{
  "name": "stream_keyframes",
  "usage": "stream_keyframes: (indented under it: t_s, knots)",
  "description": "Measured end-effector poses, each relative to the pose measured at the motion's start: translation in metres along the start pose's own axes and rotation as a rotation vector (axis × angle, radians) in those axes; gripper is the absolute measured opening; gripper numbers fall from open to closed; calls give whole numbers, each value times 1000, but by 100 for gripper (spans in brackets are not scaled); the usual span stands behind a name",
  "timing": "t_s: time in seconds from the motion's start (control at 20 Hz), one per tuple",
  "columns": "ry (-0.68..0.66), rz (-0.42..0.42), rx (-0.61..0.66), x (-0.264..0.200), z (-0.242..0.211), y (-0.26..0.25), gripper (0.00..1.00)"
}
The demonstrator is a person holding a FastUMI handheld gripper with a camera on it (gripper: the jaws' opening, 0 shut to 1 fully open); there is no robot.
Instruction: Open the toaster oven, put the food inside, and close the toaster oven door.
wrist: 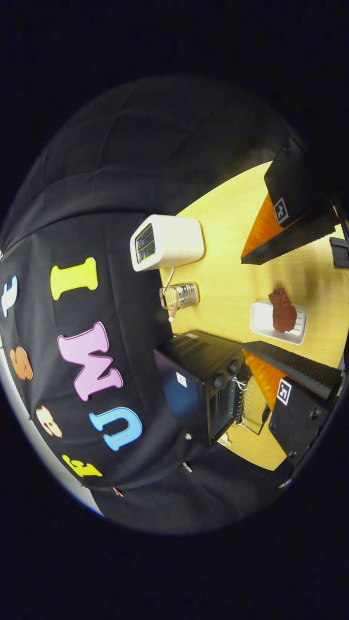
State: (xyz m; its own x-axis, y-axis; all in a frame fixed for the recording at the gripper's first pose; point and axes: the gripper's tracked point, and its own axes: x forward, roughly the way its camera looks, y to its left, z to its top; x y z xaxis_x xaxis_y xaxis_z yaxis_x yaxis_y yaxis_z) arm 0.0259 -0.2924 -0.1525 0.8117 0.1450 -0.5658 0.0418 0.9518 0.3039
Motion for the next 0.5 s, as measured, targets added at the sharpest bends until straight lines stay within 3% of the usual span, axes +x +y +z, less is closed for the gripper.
stream_keyframes:
  t_s: [0.25, 0.5]
  knots:
    - [122, 62, 140, 17, -41, -27, 97]
    - [276, 162, 304, 54, -87, -22, 96]
